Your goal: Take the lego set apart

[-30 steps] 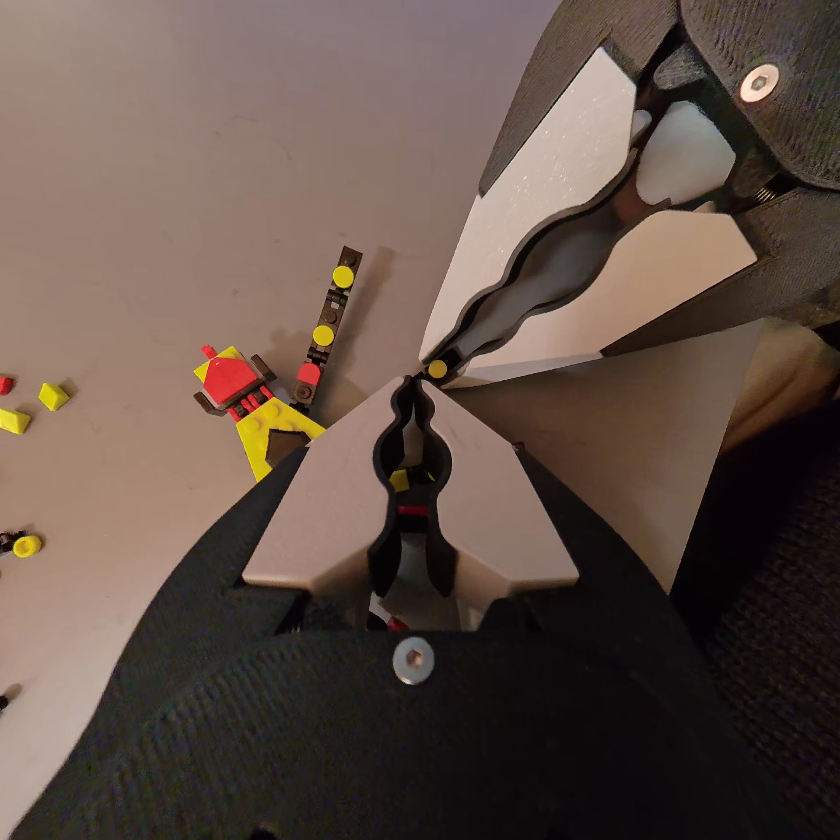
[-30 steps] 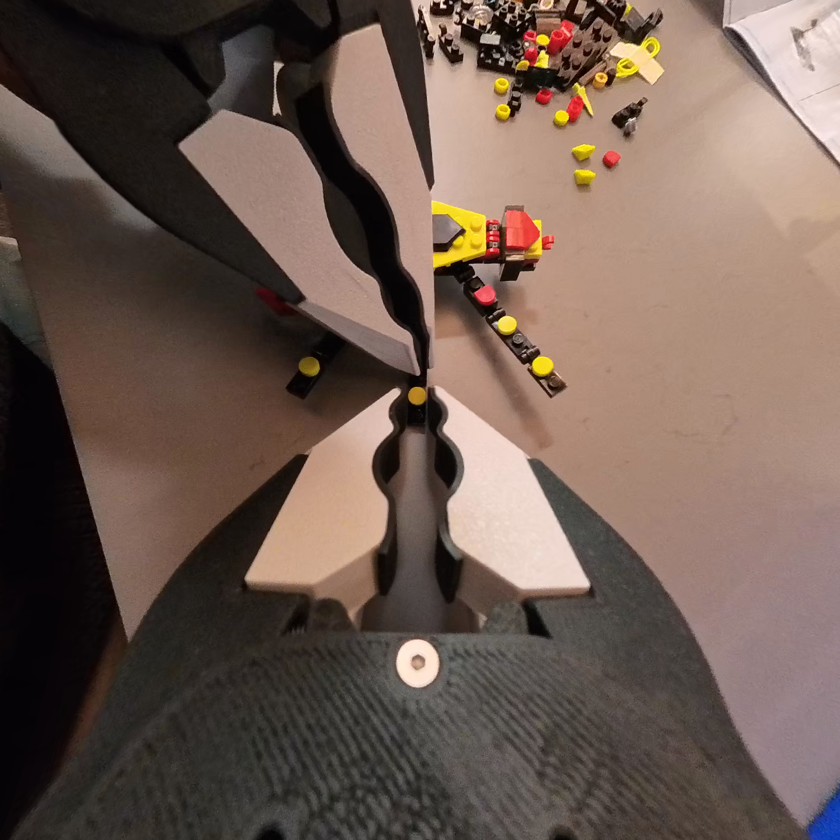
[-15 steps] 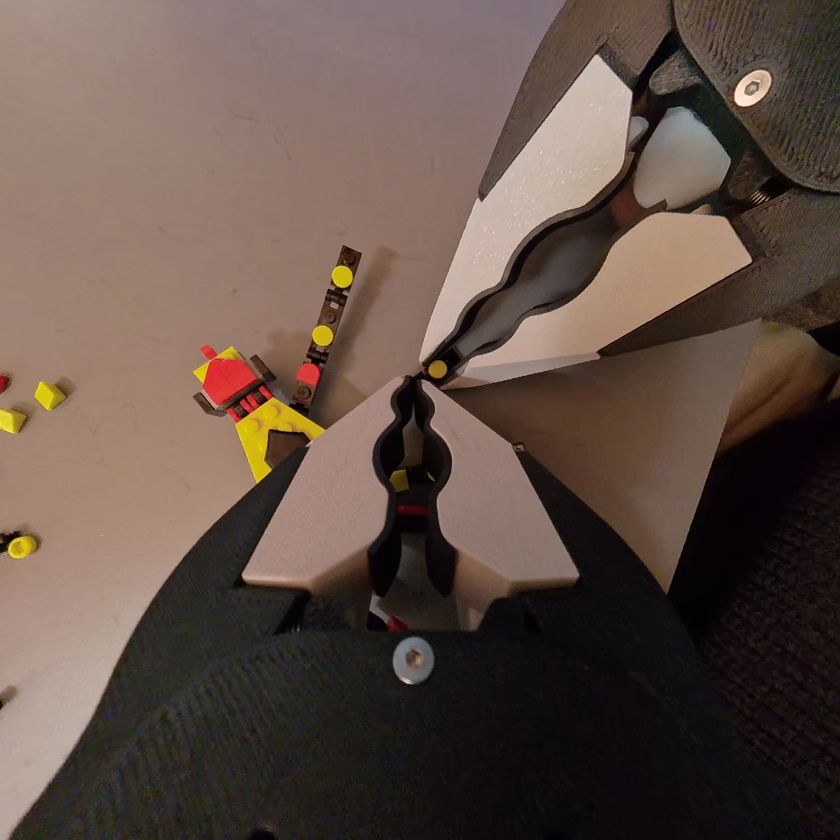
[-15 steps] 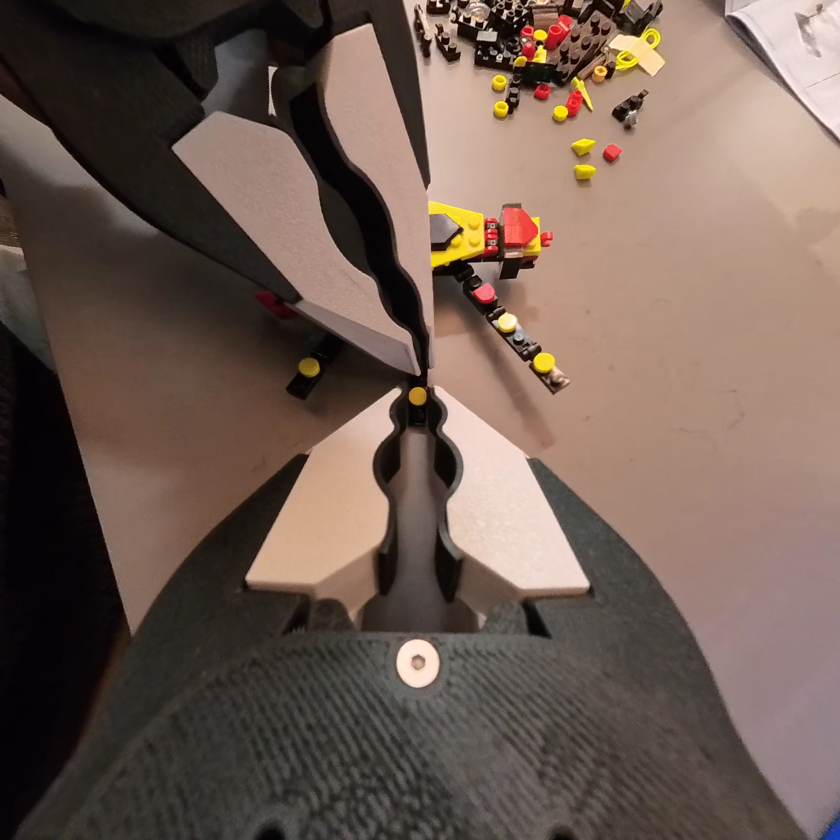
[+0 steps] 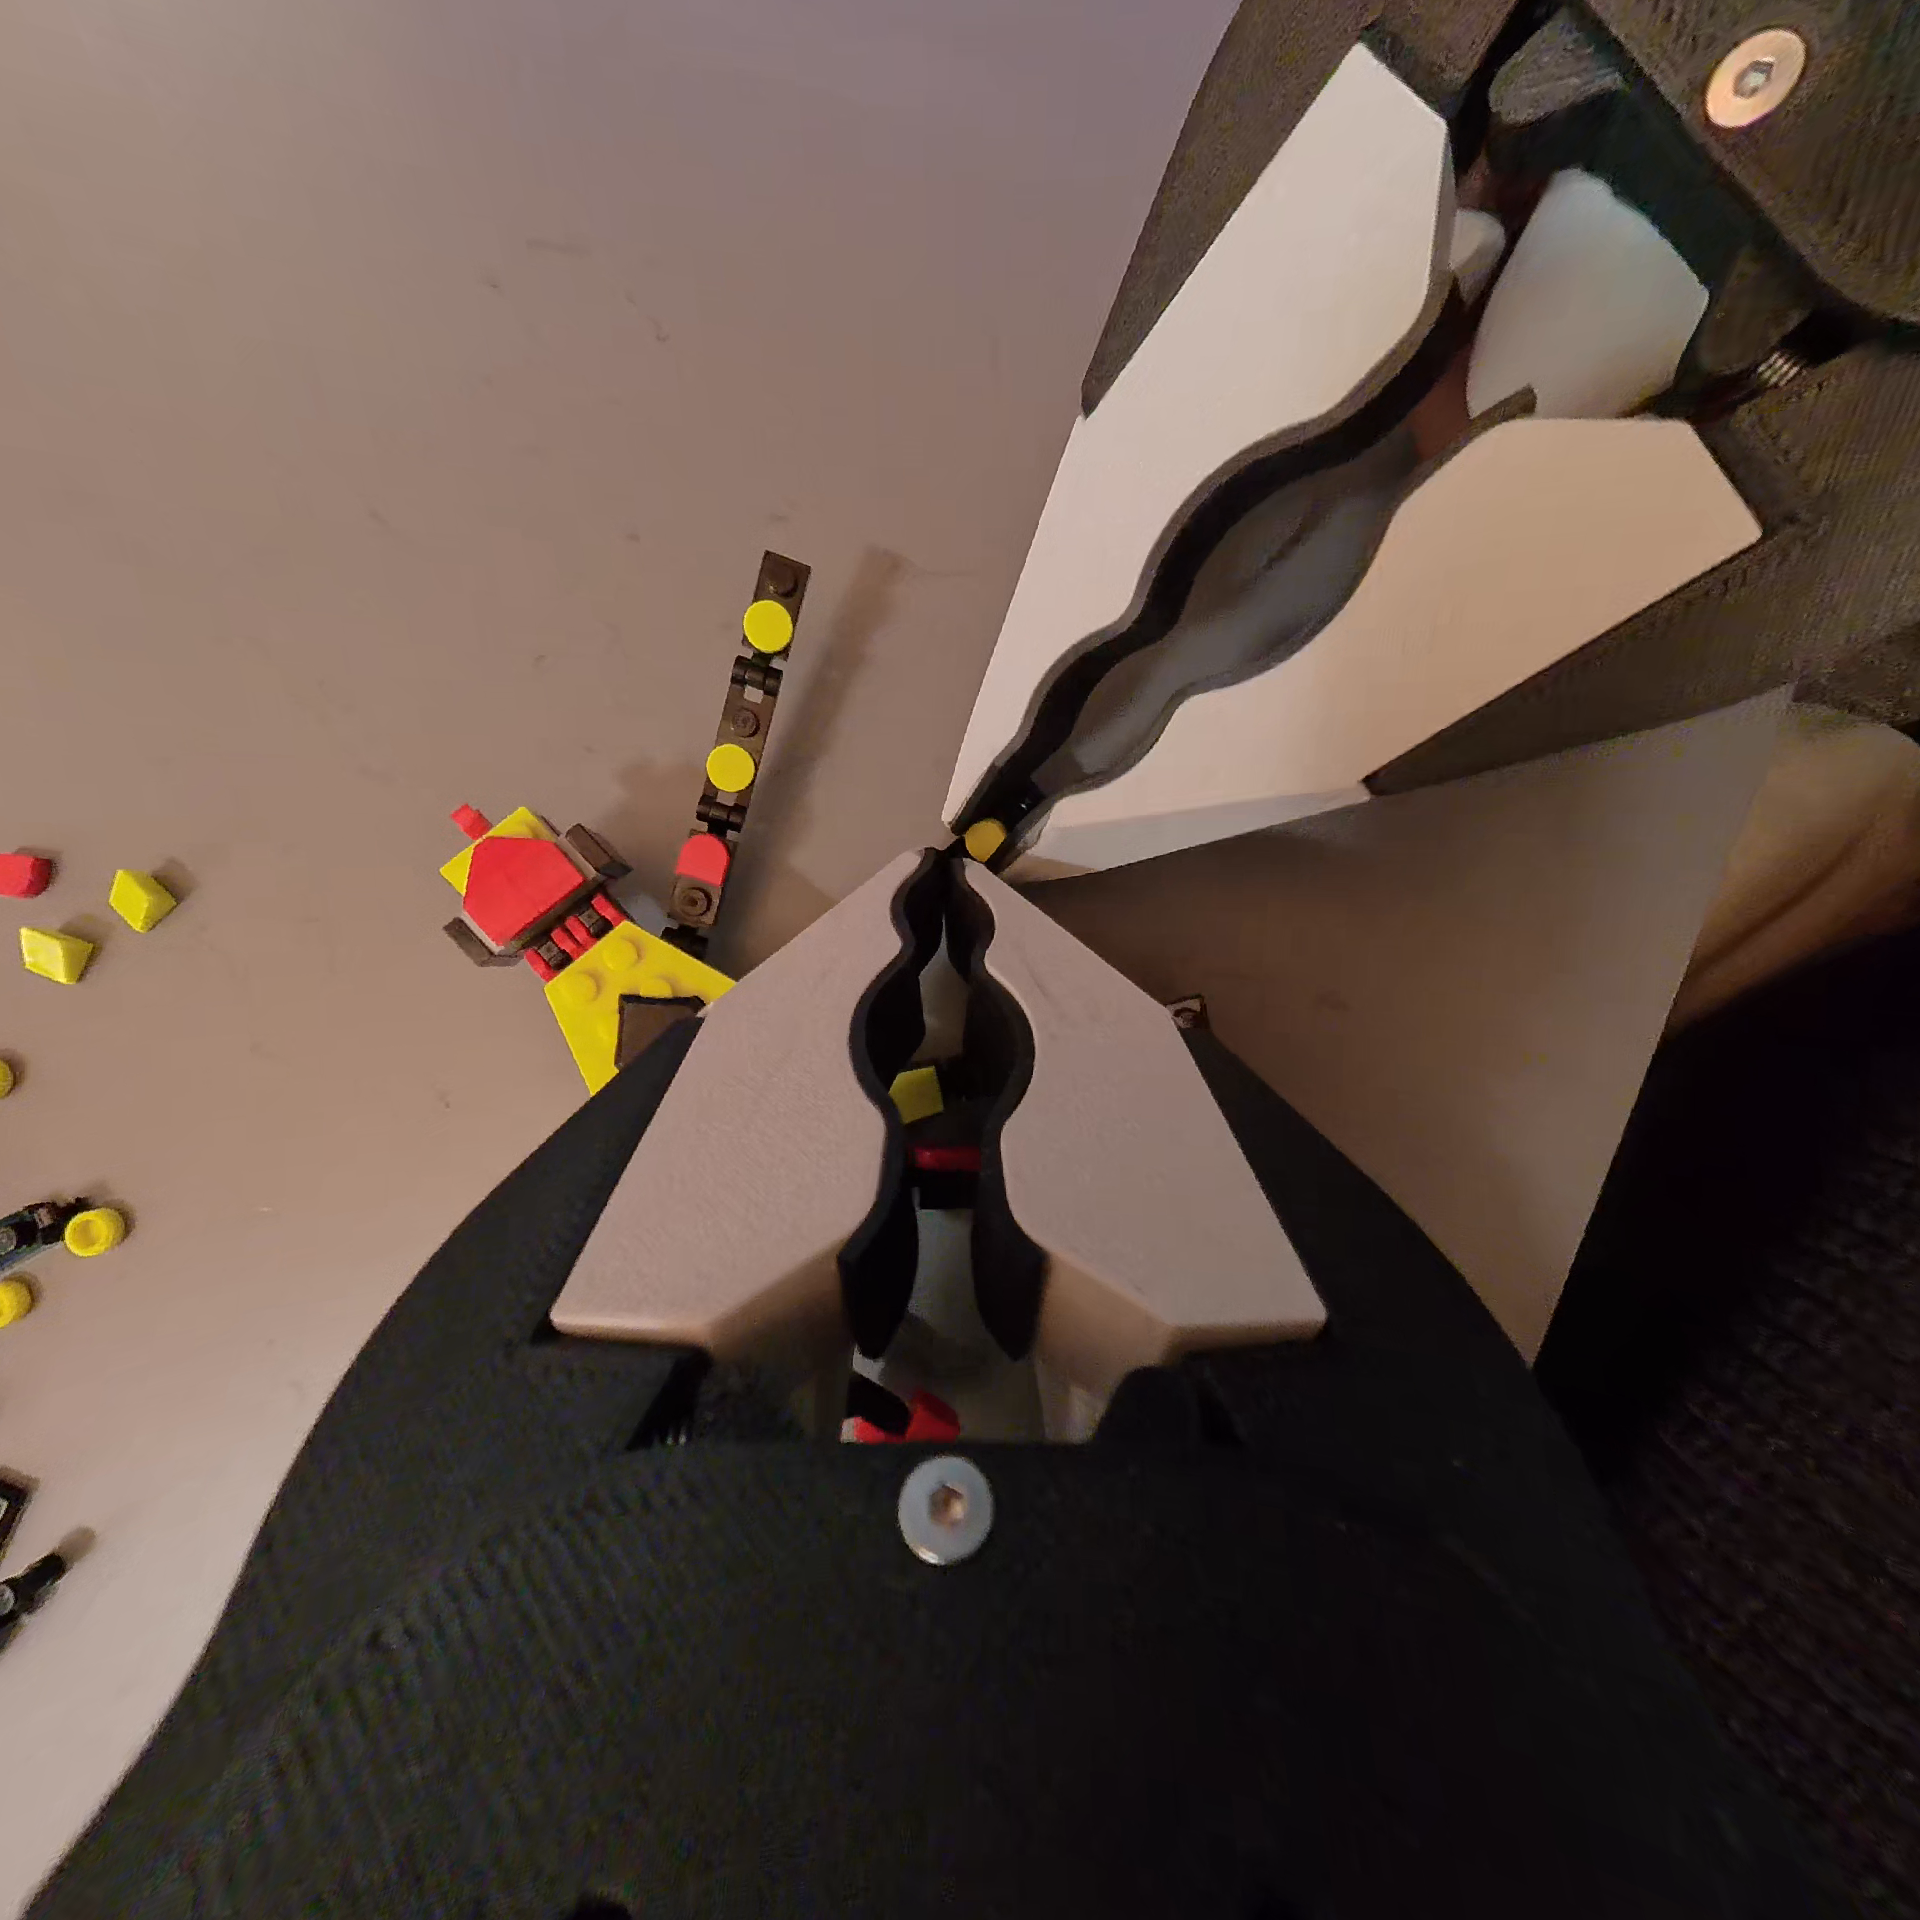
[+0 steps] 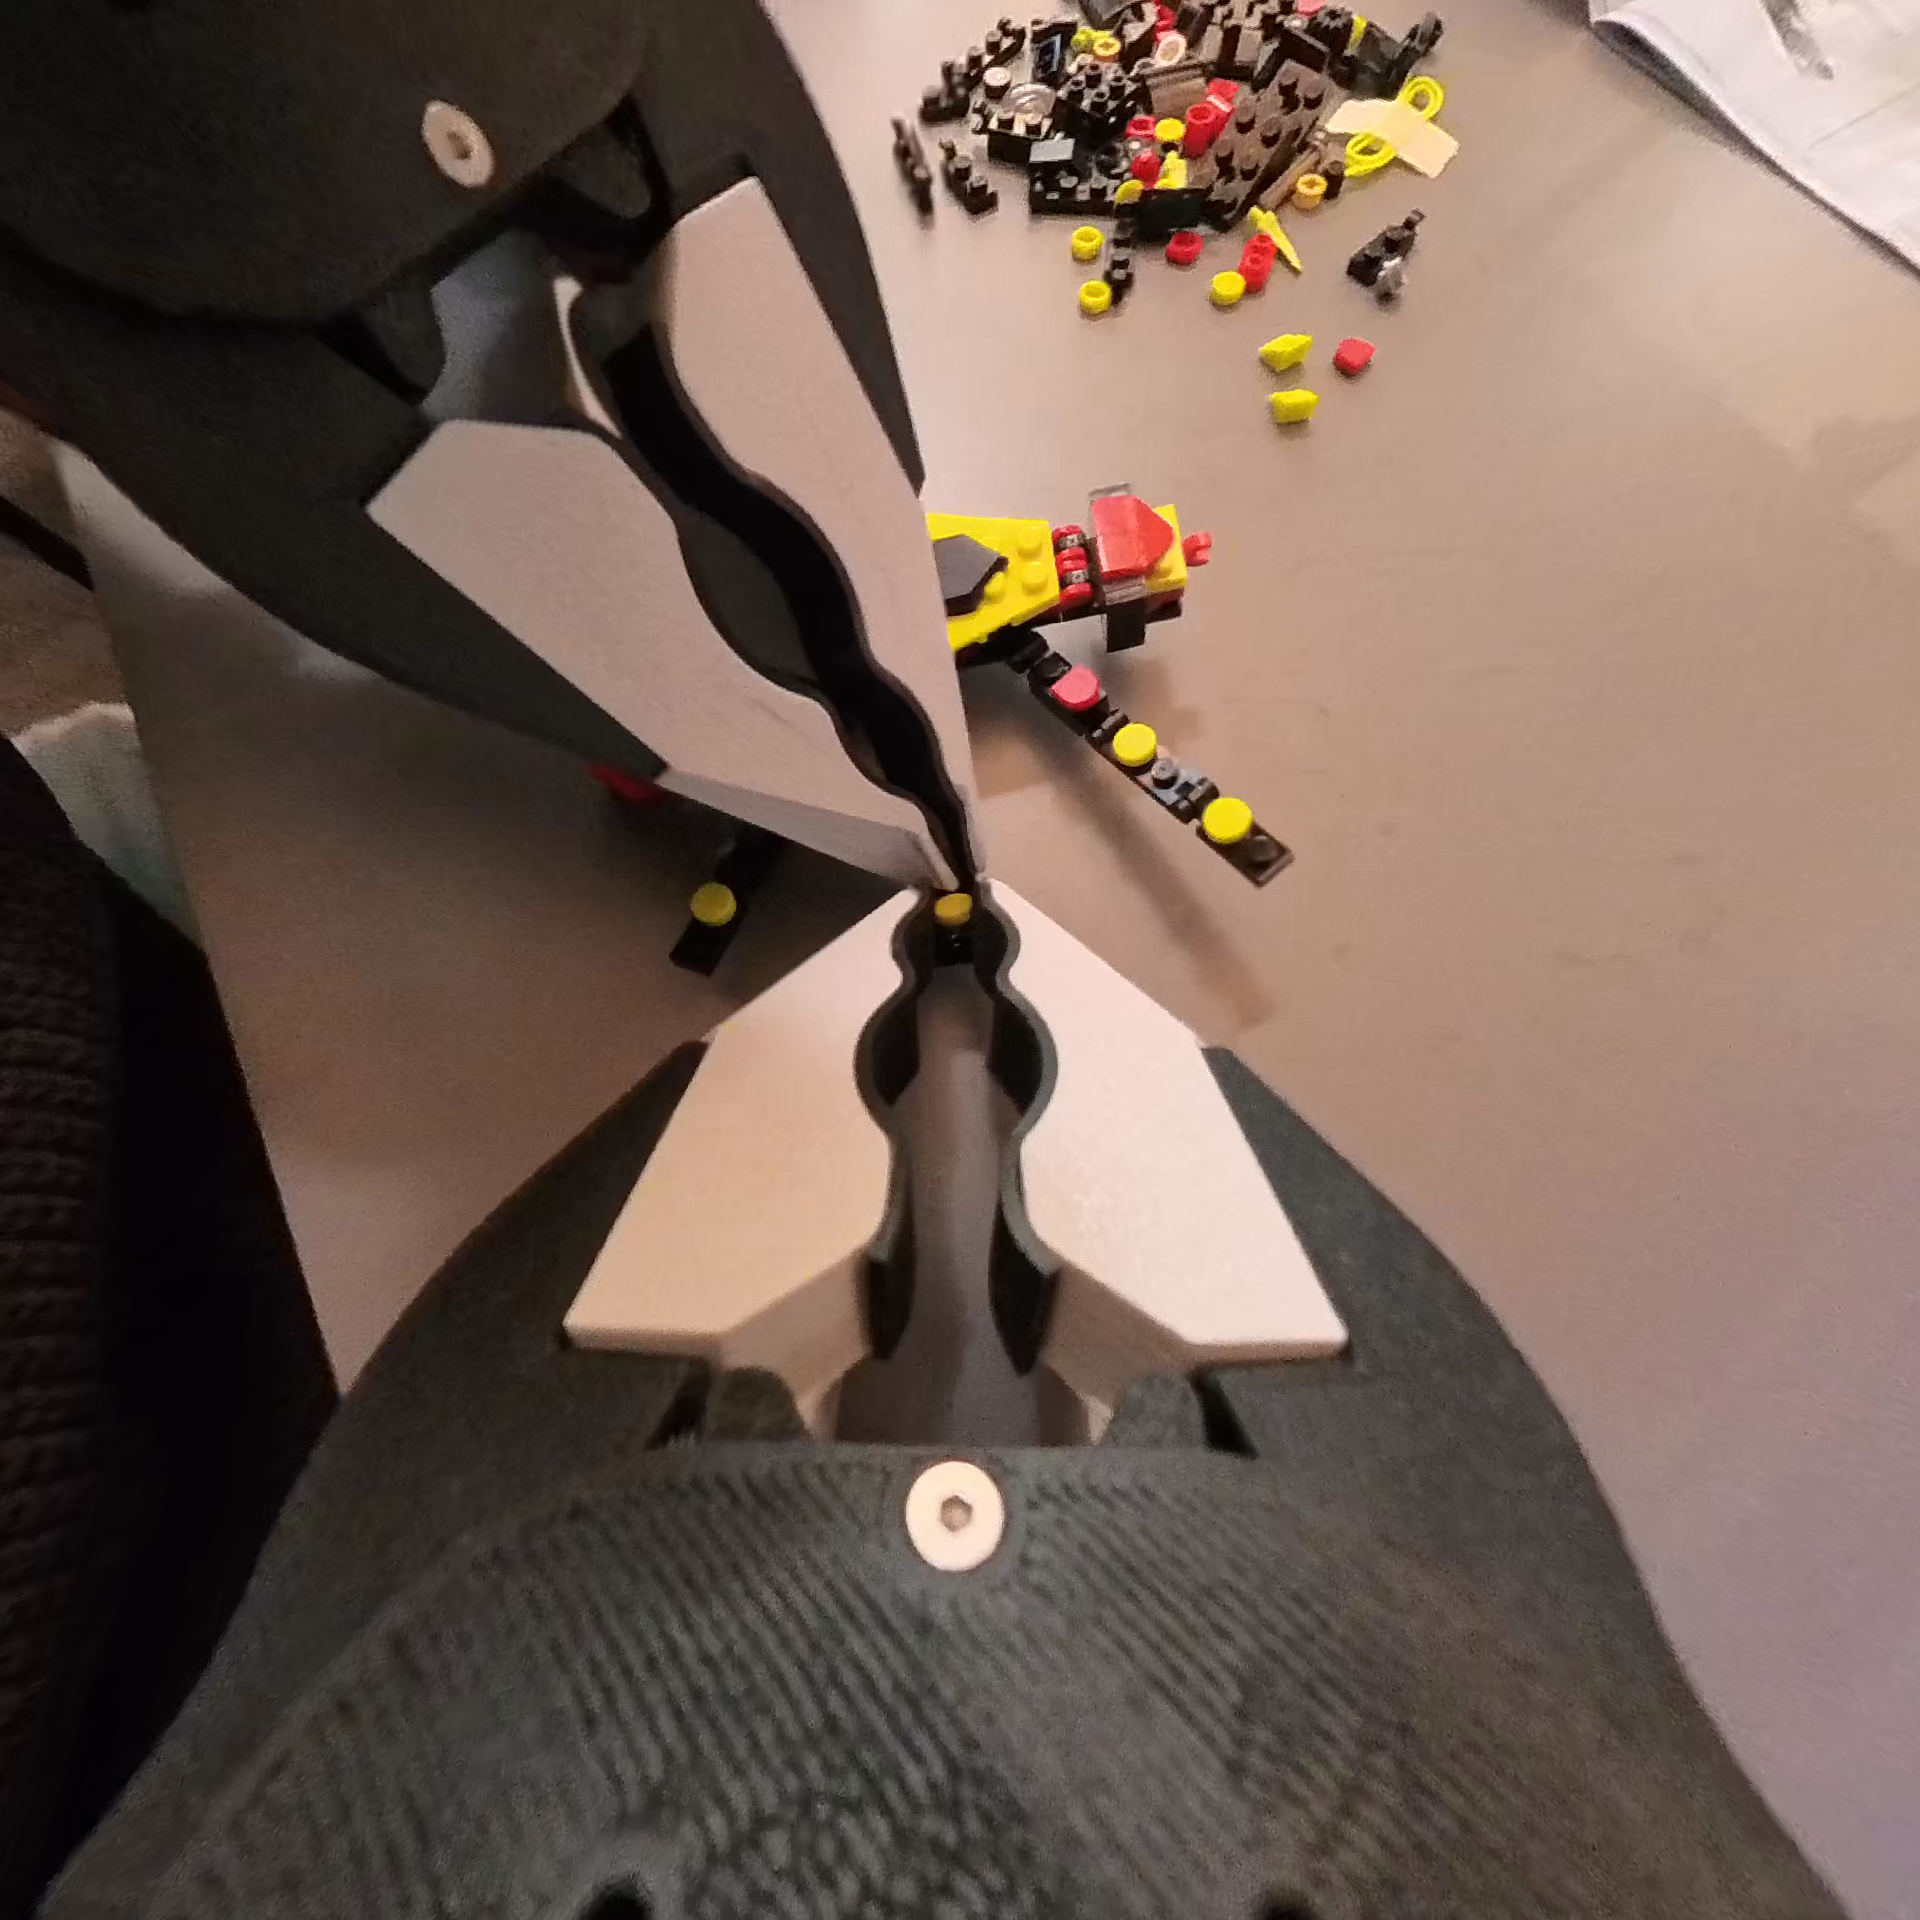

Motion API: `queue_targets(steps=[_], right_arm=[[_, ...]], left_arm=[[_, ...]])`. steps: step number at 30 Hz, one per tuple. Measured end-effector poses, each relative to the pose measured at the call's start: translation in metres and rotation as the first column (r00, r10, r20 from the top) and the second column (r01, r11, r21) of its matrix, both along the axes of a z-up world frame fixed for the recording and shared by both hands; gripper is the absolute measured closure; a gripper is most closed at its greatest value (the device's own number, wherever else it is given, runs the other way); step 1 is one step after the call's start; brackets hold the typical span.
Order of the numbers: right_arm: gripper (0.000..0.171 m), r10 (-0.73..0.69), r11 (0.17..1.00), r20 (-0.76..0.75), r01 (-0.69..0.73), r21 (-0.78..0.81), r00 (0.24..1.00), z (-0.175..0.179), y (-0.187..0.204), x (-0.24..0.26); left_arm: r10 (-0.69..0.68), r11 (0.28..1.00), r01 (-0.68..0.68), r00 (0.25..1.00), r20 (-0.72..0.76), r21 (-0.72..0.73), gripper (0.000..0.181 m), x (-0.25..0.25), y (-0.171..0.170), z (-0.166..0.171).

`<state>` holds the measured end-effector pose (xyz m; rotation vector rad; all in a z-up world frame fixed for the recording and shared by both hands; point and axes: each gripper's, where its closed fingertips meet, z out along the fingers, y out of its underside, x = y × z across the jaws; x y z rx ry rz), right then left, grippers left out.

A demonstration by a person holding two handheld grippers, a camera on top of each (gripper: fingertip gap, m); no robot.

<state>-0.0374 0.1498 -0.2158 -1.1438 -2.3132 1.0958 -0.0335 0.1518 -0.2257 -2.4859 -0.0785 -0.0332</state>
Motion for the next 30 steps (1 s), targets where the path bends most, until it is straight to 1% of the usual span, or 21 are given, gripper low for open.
queue_targets(steps=[4, 12, 16, 17, 18, 19, 21, 23, 25, 27, 30], right_arm=[[0.166, -0.048, 0.995, 0.033, 0.051, -0.089, 0.998, 0.000, 0.000, -0.002], [0.167, -0.090, 0.986, 0.069, 0.099, -0.136, 0.994, 0.000, 0.000, -0.006], [0.168, -0.129, 0.964, 0.112, 0.151, -0.217, 0.985, 0.003, 0.002, -0.011], [0.170, -0.159, 0.939, 0.069, 0.172, -0.296, 0.985, 0.017, 0.002, -0.017], [0.171, -0.212, 0.871, 0.022, 0.199, -0.450, 0.977, 0.045, 0.006, -0.027], [0.171, -0.222, 0.848, 0.048, 0.217, -0.484, 0.974, 0.057, 0.012, -0.030], [0.171, -0.259, 0.917, -0.076, 0.221, -0.333, 0.963, 0.065, 0.033, -0.035], [0.171, -0.250, 0.941, -0.112, 0.214, -0.262, 0.962, 0.066, 0.042, -0.030], [0.171, -0.243, 0.953, -0.133, 0.210, -0.218, 0.961, 0.066, 0.047, -0.025], [0.171, -0.161, 0.973, -0.120, 0.137, -0.185, 0.980, 0.060, 0.037, -0.017], [0.171, 0.005, 0.997, -0.006, -0.006, -0.076, 1.000, 0.026, 0.016, 0.000]], left_arm=[[0.001, 1.000, -0.001, 1.000, -0.014, -0.007, 0.180, -0.002, -0.001, 0.000], [0.009, 1.000, -0.009, 0.999, -0.033, -0.006, 0.180, -0.005, -0.002, -0.001], [0.006, 1.000, -0.006, 0.999, -0.045, -0.012, 0.179, -0.006, -0.002, -0.001], [-0.046, 0.998, 0.048, 0.998, 0.038, -0.042, 0.177, 0.010, -0.005, -0.006], [-0.062, 0.998, 0.064, 0.986, 0.153, -0.006, 0.178, 0.027, -0.001, -0.005], [-0.057, 0.998, 0.057, 0.981, 0.183, 0.007, 0.178, 0.032, 0.000, -0.005], [-0.059, 0.998, 0.063, 0.989, 0.132, -0.020, 0.178, 0.030, -0.001, -0.004], [-0.066, 0.998, 0.067, 0.995, 0.081, -0.018, 0.180, 0.027, 0.001, -0.004], [-0.067, 0.998, 0.068, 0.994, 0.088, -0.013, 0.180, 0.027, 0.001, -0.004], [-0.062, 0.998, 0.063, 0.991, 0.115, -0.002, 0.180, 0.027, 0.001, -0.003], [-0.040, 0.999, 0.041, 0.991, 0.126, -0.002, 0.181, 0.020, -0.001, -0.003]])
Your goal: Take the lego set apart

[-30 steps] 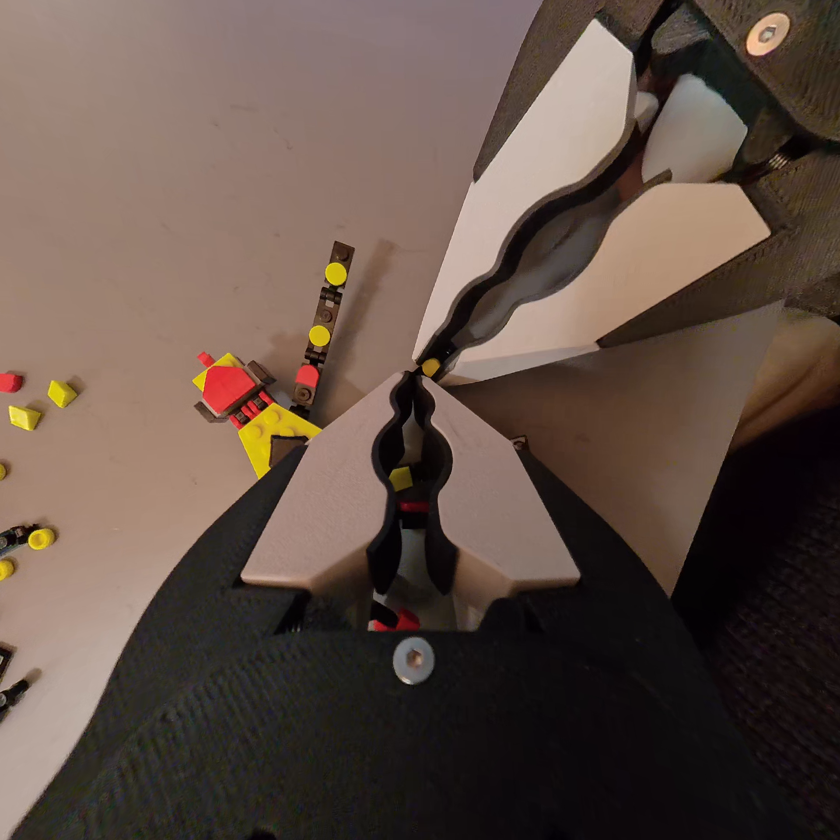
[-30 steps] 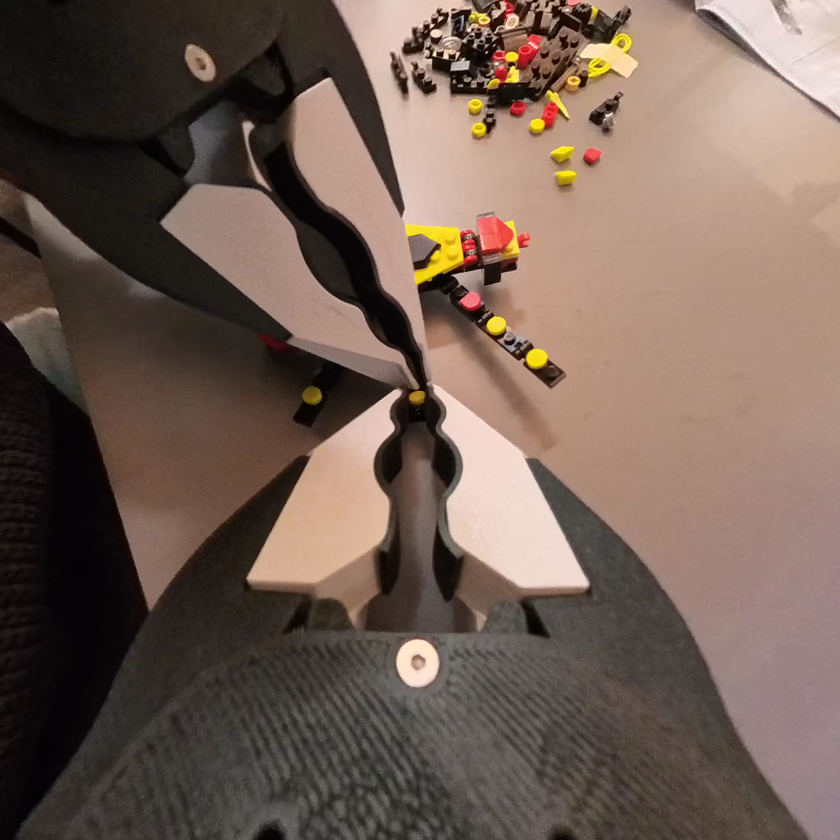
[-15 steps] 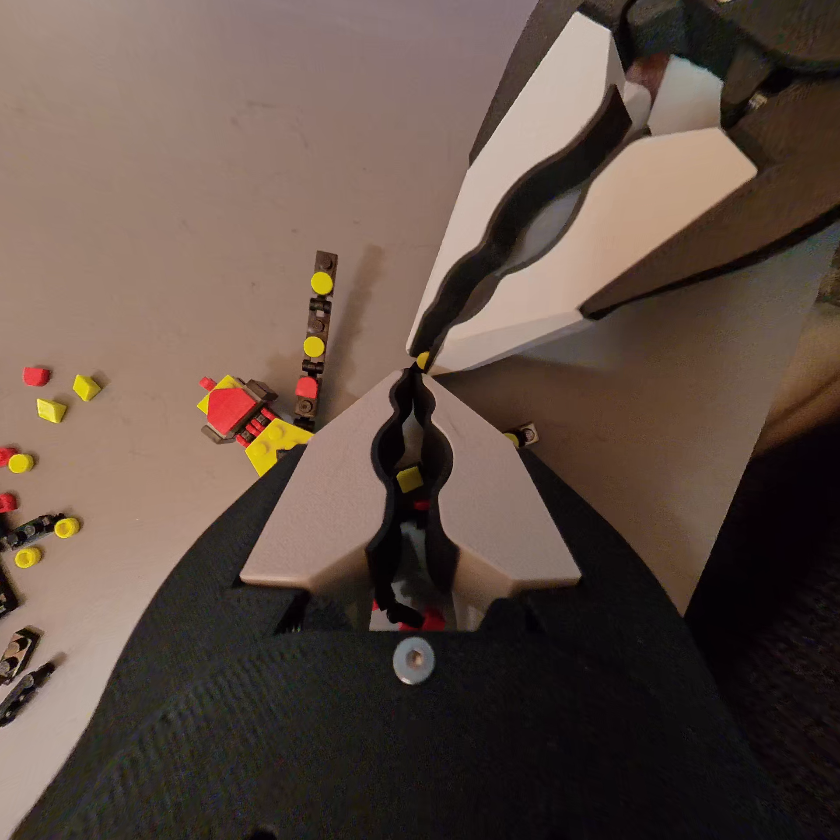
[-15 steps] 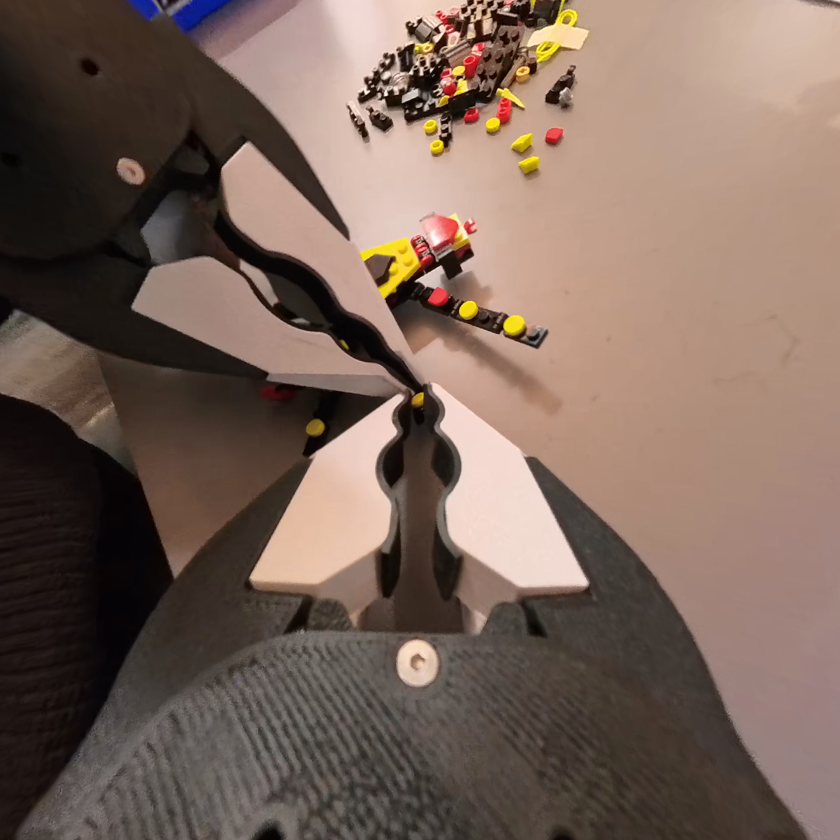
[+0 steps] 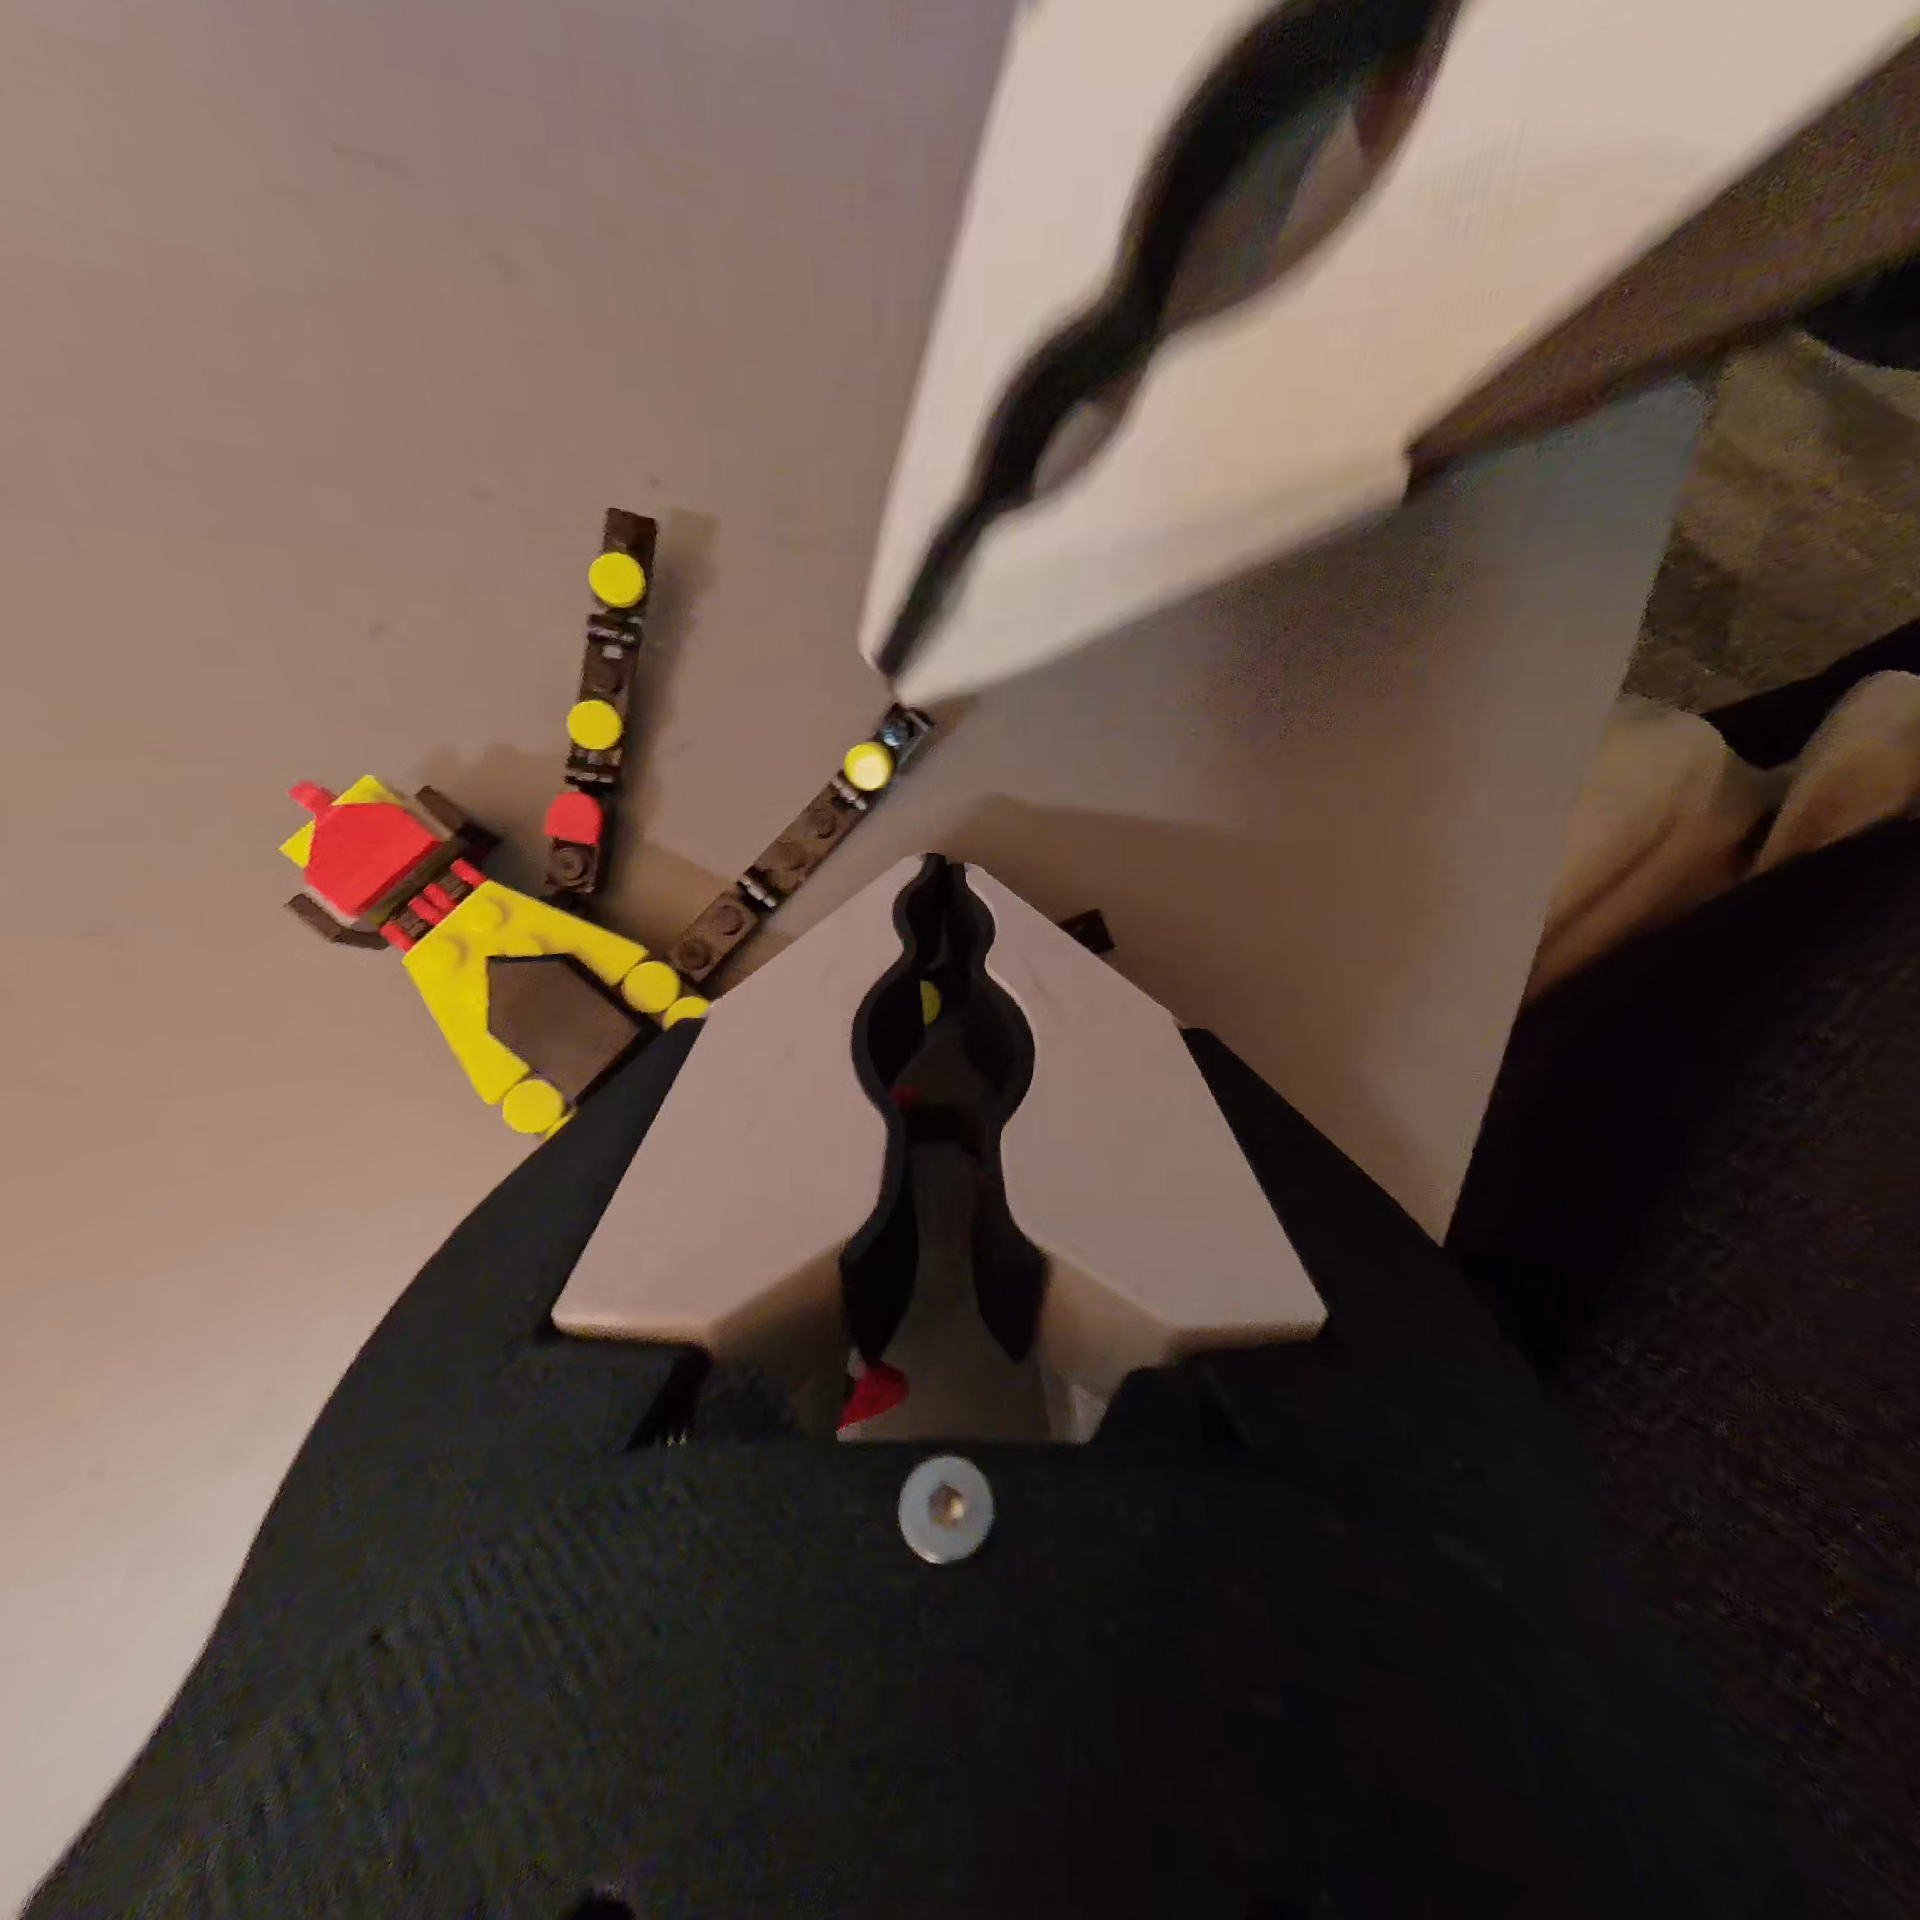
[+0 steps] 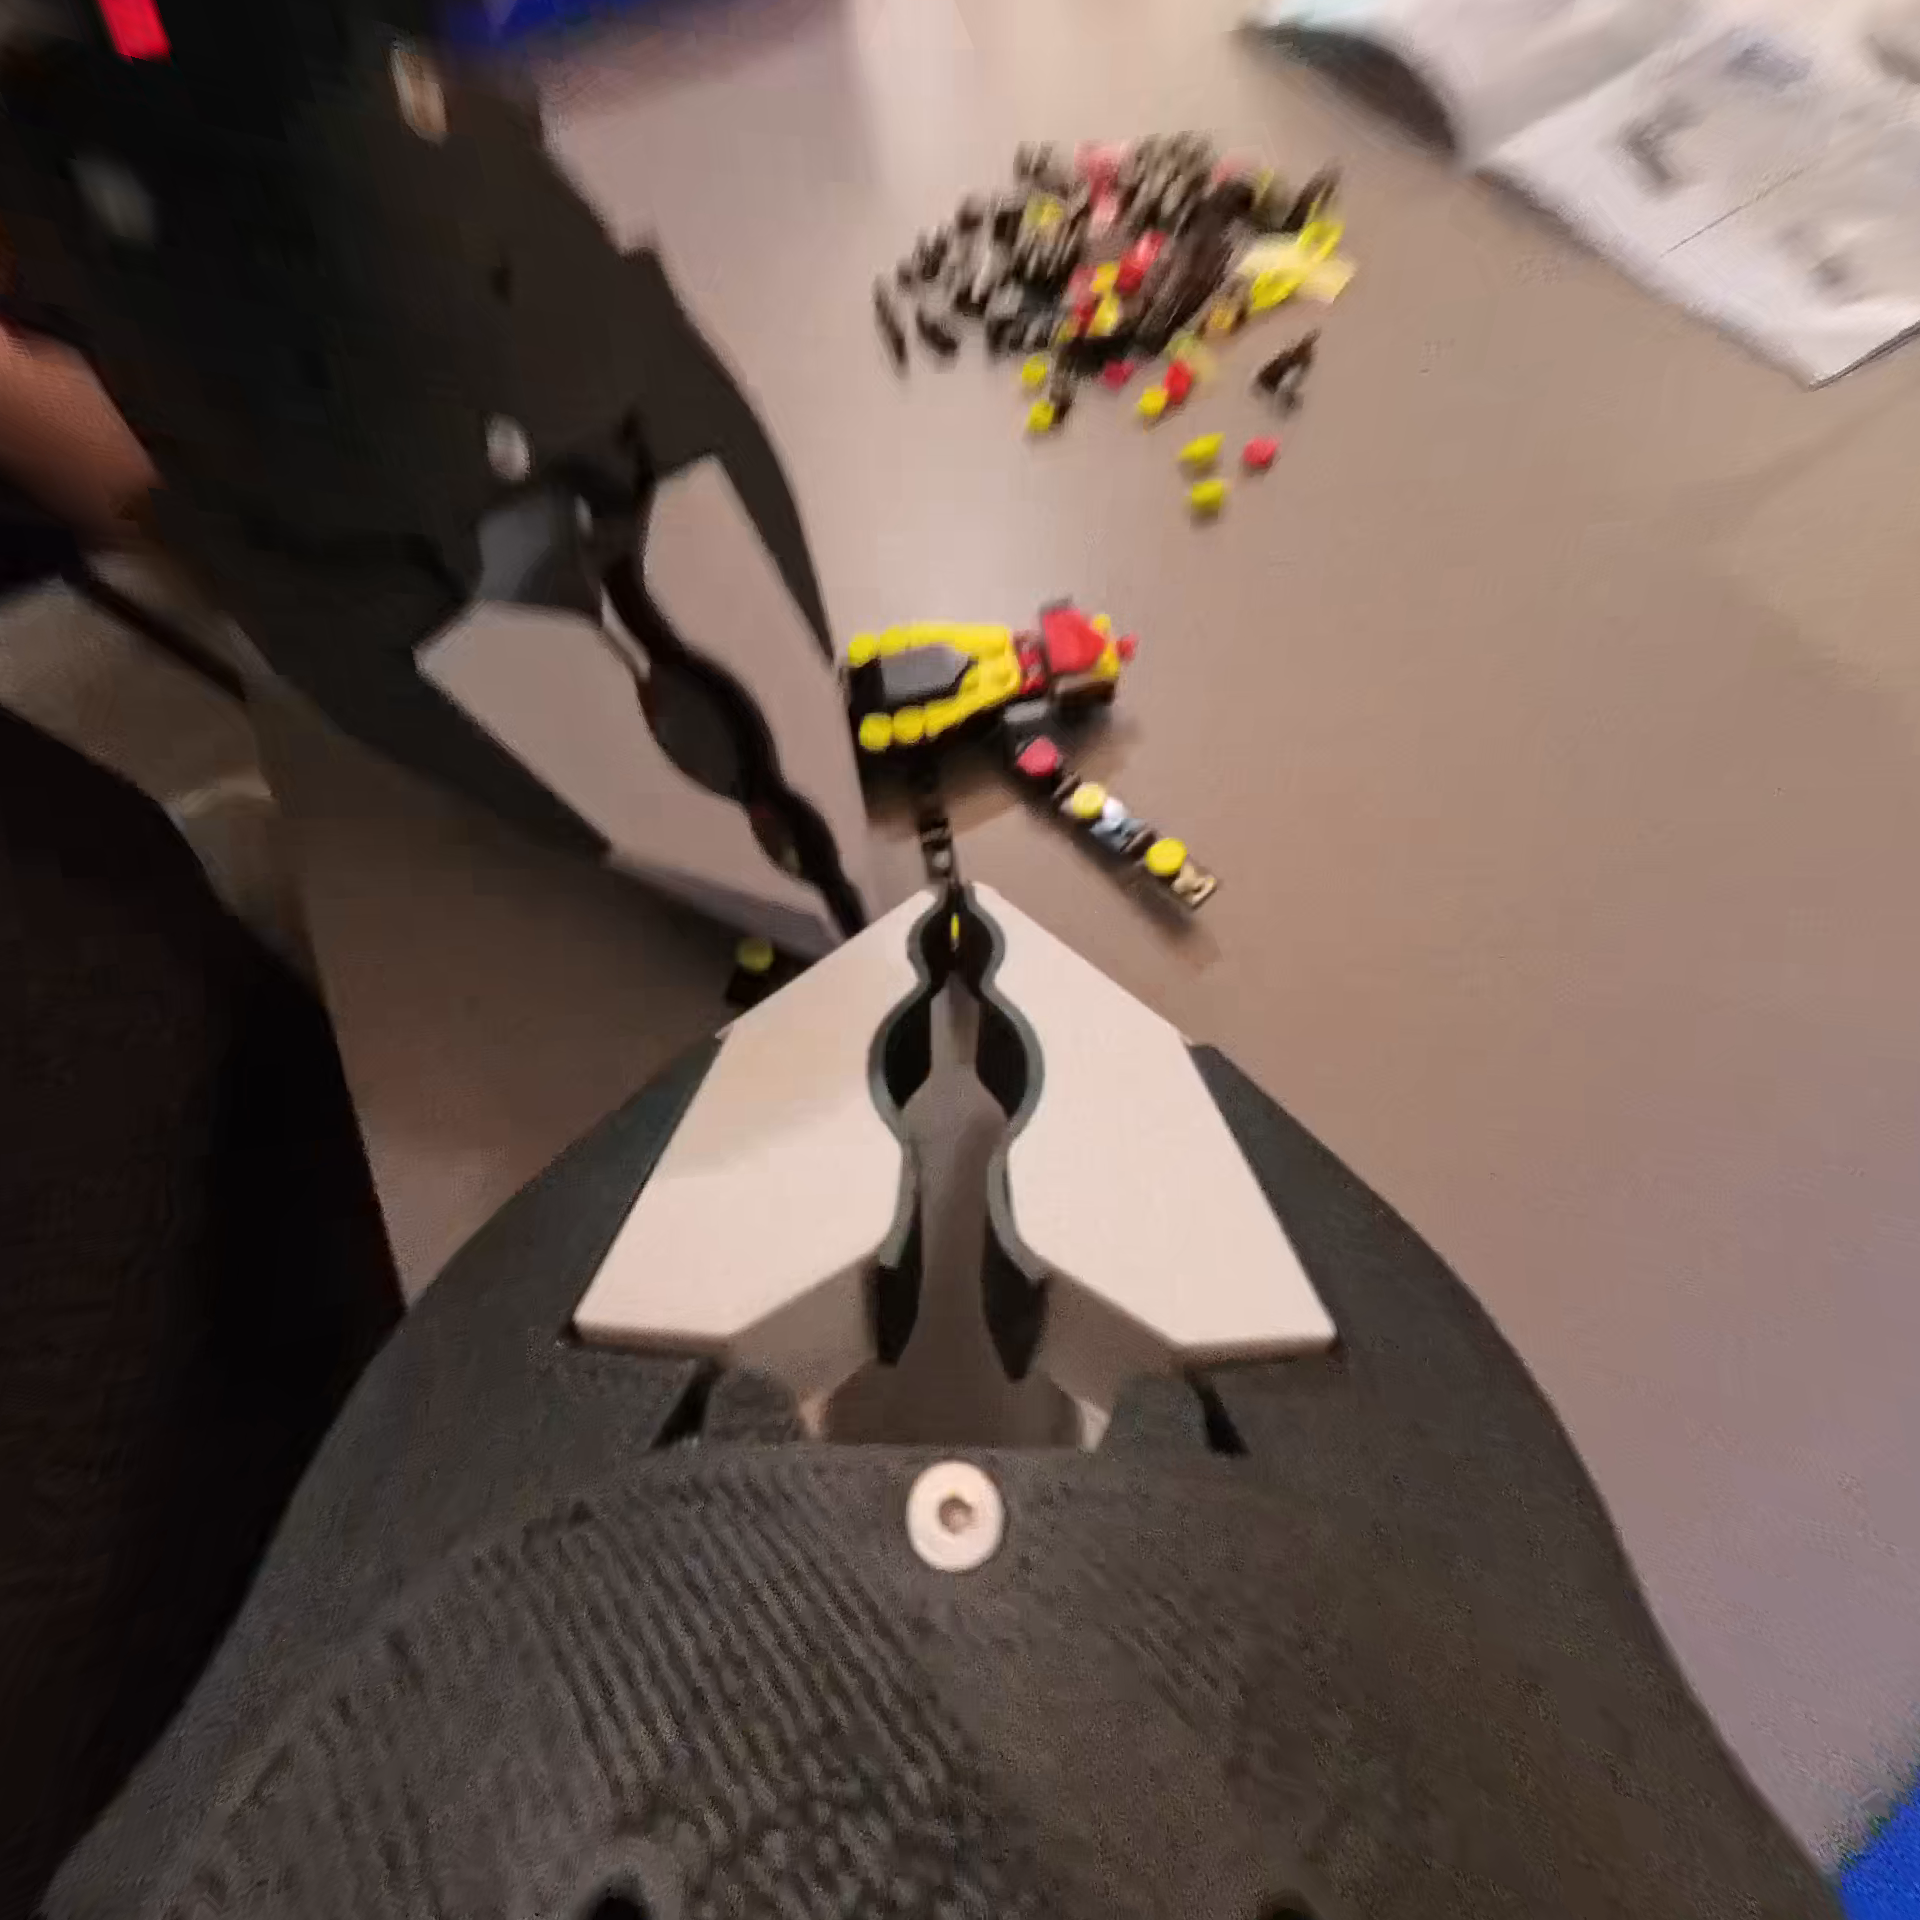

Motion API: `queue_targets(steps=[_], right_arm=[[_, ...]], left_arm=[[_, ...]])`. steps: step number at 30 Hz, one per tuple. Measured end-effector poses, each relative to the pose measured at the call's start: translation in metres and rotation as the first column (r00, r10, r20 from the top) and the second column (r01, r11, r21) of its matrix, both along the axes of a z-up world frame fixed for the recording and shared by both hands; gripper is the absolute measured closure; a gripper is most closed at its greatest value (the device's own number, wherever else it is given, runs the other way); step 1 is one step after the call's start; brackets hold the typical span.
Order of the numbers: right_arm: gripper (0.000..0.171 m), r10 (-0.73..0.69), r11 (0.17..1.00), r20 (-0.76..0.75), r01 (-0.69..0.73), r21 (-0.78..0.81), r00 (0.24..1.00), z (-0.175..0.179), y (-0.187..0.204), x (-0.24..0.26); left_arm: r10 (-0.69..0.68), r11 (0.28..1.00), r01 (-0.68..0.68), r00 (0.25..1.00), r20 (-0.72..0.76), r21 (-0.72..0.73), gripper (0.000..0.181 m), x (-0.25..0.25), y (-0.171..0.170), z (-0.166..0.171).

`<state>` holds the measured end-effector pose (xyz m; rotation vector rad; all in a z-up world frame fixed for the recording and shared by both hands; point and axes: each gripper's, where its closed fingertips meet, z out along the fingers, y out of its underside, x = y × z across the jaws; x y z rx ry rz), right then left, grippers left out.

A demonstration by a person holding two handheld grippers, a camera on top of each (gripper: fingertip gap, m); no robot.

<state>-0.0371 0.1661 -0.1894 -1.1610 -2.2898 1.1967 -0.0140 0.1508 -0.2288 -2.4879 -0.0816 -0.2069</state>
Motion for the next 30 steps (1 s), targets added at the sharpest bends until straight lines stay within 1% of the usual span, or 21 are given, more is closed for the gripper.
queue_targets(steps=[2, 3, 5, 8, 11, 15, 21, 23, 27, 30], right_arm=[[0.171, 0.036, 0.994, 0.046, -0.041, 0.102, 0.998, -0.022, -0.003, 0.006], [0.171, 0.040, 0.988, 0.054, -0.048, 0.144, 0.998, -0.028, -0.003, 0.007], [0.171, 0.051, 0.983, 0.057, -0.060, 0.174, 0.997, -0.031, -0.005, 0.008], [0.171, 0.042, 0.985, 0.021, -0.045, 0.164, 0.999, -0.023, -0.004, 0.005], [0.171, -0.009, 0.992, -0.019, 0.011, 0.124, 1.000, -0.009, 0.006, -0.002], [0.171, 0.001, 0.987, 0.101, -0.017, 0.160, 0.995, -0.035, 0.011, 0.008], [0.171, 0.028, 0.990, 0.117, -0.044, 0.132, 0.993, -0.036, 0.002, 0.011], [0.171, 0.022, 0.990, 0.092, -0.035, 0.139, 0.996, -0.032, 0.002, 0.009], [0.171, -0.016, 0.988, -0.012, 0.018, 0.153, 1.000, -0.015, 0.008, -0.002], [0.171, -0.018, 0.983, -0.019, 0.021, 0.180, 1.000, -0.015, 0.013, -0.002]], left_arm=[[0.011, 1.000, -0.011, 1.000, 0.008, 0.002, 0.180, -0.004, -0.002, 0.000], [0.018, 1.000, -0.018, 1.000, 0.012, 0.003, 0.181, -0.006, -0.003, 0.000], [0.031, 1.000, -0.031, 1.000, 0.002, 0.006, 0.181, -0.010, -0.004, 0.001], [0.048, 0.998, -0.047, 0.999, -0.011, 0.045, 0.181, -0.014, -0.002, 0.008], [0.053, 0.998, -0.052, 0.998, -0.031, 0.037, 0.181, -0.018, -0.003, 0.007], [0.063, 0.998, -0.062, 0.997, -0.039, 0.019, 0.181, -0.022, -0.005, 0.001], [0.099, 0.995, -0.096, 0.990, -0.098, 0.034, 0.181, -0.036, -0.007, 0.001], [0.089, 0.996, -0.086, 0.991, -0.096, 0.032, 0.181, -0.036, -0.008, 0.001], [0.073, 0.996, -0.070, 0.995, -0.066, 0.054, 0.181, -0.032, -0.007, 0.005], [0.061, 0.997, -0.059, 0.997, -0.054, 0.052, 0.178, -0.029, -0.007, 0.005]])
